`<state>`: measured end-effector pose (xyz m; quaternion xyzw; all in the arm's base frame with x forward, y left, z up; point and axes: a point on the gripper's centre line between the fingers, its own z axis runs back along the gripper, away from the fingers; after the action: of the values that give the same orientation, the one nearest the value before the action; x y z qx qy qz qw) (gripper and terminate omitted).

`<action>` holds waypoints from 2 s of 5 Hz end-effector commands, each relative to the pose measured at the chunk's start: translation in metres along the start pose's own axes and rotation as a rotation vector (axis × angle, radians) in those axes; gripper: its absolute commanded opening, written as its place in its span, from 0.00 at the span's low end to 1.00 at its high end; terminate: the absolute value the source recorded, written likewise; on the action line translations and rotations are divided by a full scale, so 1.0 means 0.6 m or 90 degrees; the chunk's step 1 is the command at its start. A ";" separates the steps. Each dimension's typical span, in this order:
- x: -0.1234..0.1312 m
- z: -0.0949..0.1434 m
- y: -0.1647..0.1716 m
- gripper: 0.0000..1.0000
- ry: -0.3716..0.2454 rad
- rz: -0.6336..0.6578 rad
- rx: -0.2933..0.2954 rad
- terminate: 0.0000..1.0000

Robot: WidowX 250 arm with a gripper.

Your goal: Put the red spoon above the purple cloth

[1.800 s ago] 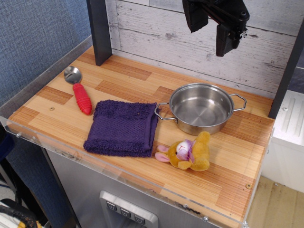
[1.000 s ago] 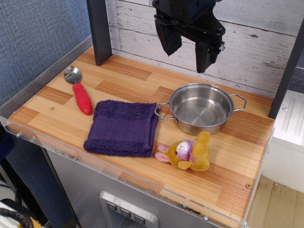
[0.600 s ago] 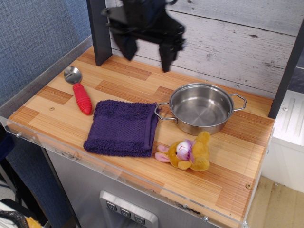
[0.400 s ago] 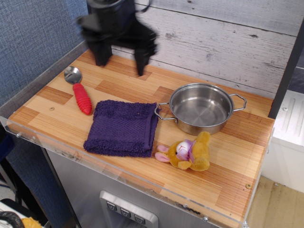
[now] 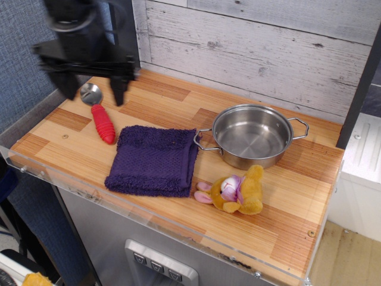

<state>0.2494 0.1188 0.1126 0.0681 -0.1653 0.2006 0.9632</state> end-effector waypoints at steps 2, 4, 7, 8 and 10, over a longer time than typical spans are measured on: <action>-0.013 -0.052 0.063 1.00 0.027 0.118 0.036 0.00; 0.008 -0.099 0.077 1.00 0.055 0.156 0.062 0.00; 0.056 -0.139 0.050 1.00 0.047 0.268 0.049 0.00; 0.064 -0.143 0.031 1.00 0.042 0.290 0.045 0.00; 0.061 -0.180 -0.008 1.00 0.056 0.289 0.030 0.00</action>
<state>0.3125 0.1564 0.0125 0.0416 -0.1117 0.4249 0.8974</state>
